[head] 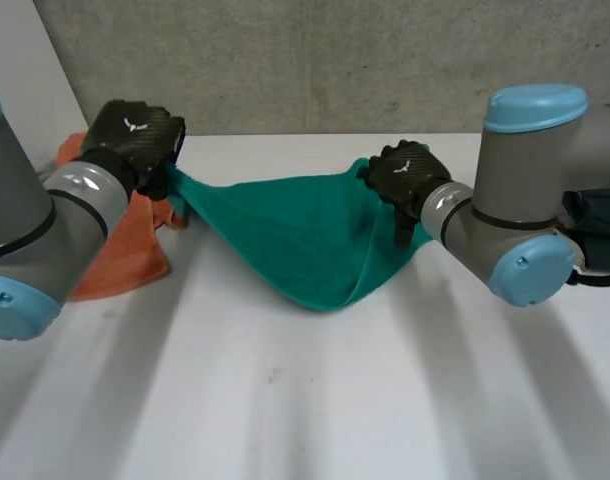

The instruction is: Fold the laundry.

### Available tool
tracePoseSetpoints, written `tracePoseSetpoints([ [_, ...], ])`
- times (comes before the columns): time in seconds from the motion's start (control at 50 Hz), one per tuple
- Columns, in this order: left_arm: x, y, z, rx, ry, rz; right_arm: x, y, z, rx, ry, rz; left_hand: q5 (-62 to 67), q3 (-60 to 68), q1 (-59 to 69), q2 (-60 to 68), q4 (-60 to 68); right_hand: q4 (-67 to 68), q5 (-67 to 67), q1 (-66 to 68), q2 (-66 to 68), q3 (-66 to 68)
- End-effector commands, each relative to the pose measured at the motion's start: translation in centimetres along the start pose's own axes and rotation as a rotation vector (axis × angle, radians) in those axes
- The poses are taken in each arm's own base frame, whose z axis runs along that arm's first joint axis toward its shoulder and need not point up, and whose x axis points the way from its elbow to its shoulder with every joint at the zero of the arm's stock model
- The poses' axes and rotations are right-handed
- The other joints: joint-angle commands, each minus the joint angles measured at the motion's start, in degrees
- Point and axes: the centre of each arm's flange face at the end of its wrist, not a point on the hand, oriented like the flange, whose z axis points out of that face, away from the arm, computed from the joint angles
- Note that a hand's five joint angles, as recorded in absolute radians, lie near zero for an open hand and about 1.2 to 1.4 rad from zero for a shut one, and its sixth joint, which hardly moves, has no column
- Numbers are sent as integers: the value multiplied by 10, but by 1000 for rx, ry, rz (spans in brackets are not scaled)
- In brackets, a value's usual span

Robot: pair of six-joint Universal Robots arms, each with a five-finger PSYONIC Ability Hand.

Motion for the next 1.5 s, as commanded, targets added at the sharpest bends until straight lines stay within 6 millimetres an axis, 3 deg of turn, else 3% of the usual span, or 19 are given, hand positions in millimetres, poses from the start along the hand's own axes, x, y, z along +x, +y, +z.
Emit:
tracePoseSetpoints([
  [0.02,-1,-35,-19,81,2,-17,-17,21,33,11,-10,-284,140,120,135,115,116,139,130,143,131,132],
  [0.2,1,-68,-36,178,3,-21,-27,37,62,44,-6,-337,140,120,135,115,116,191,182,195,184,184],
  [0.46,-12,-81,-43,203,-37,-36,-33,72,95,80,2,-340,140,120,135,115,116,270,261,274,263,263],
  [0.54,-15,-85,-46,211,-41,-50,-34,80,101,97,11,-339,140,120,135,115,116,347,339,352,340,340],
  [0.6,-19,-86,-48,214,-52,-59,-27,78,104,107,46,-336,140,120,135,115,116,646,637,650,639,639],
  [0.62,-20,-85,-48,212,-56,-57,-23,75,104,111,68,-330,140,120,135,115,116,647,639,651,640,640],
  [0.7,-28,-78,-43,187,-86,-52,16,51,94,91,211,-237,140,120,135,115,116,647,639,651,640,640],
  [0.72,-33,-74,-41,171,-102,-48,33,45,85,63,247,-176,140,120,135,115,116,647,639,651,640,640],
  [0.8,-44,-56,-33,102,-133,-34,62,38,49,-39,219,-82,140,120,135,115,116,647,639,651,640,640],
  [0.88,-45,-31,-32,-23,-102,16,84,37,3,-160,171,-97,140,120,135,115,116,647,639,651,640,640],
  [1.02,-28,17,-37,-257,79,185,96,44,-62,-297,86,-142,140,120,135,115,116,647,639,651,640,640],
  [1.14,-11,44,-36,-367,242,304,82,54,-84,-346,-57,-150,140,120,135,115,116,647,639,651,640,640],
  [1.22,0,57,-21,-382,272,327,83,60,-73,-322,-65,-150,140,120,135,115,116,647,639,651,640,640],
  [1.26,2,56,-2,-352,237,328,92,59,-58,-282,-1,-146,140,120,135,115,116,647,639,651,640,640],
  [1.32,2,46,18,-293,178,311,104,53,-40,-208,92,-113,140,120,135,115,116,647,639,651,640,640],
  [1.4,-10,6,58,-100,13,244,145,30,-11,13,348,-31,140,120,135,115,116,647,639,651,640,640],
  [1.42,-20,-19,70,16,-69,194,167,15,-5,133,474,9,140,120,135,115,116,647,639,651,640,640],
  [1.48,-46,-66,81,232,-215,92,200,-10,-6,330,655,85,140,120,135,115,116,647,639,651,640,640],
  [1.5,-66,-96,81,380,-304,8,217,-25,-12,461,746,139,140,120,135,115,116,647,639,651,640,640],
])
